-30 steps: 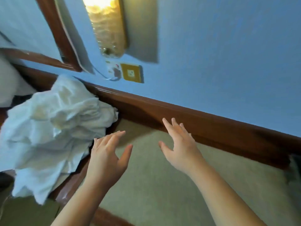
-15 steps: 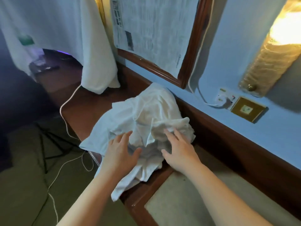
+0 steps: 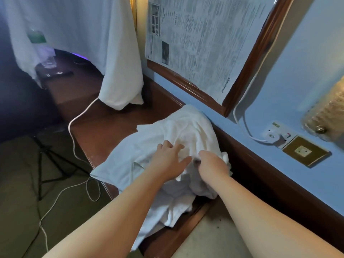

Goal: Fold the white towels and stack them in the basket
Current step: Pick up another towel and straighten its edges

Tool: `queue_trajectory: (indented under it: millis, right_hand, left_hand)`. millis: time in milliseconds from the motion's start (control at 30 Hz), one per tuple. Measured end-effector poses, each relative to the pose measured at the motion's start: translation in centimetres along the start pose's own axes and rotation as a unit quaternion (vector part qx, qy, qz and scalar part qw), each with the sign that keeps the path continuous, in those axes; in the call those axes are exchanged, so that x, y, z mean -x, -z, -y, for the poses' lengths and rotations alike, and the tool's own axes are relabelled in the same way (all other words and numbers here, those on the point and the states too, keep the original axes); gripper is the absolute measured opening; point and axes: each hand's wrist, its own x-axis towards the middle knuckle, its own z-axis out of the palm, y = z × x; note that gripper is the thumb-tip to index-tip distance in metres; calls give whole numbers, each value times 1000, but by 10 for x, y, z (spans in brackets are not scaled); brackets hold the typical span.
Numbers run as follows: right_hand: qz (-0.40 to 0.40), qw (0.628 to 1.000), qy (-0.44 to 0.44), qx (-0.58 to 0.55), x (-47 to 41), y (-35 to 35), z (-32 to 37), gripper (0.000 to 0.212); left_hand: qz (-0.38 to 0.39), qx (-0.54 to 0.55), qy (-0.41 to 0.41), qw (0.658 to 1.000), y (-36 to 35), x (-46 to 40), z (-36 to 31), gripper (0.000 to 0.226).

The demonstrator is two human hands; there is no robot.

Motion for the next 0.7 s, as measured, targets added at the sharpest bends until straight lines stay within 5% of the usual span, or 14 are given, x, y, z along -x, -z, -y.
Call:
queue_trajectory:
  millis: [167,333,567,700]
  right_hand:
    - [-139,972,56,-179,16,64,-22,9]
    - [-258,938,76,-217,46,149,-45,22]
    - [-315,915,76,-243,75,198,-71,13]
    - [-278,921,66,-264,84,203,-76,11]
  left_hand:
    - [3,29,-87,996,-11,14,-24,71]
    - [-99,110,-104,984,-3,6,-69,49]
    - [-71,64,-40,995,34,-34,-107,45]
    - [-56,67,-8,996,49,-56,-105,31]
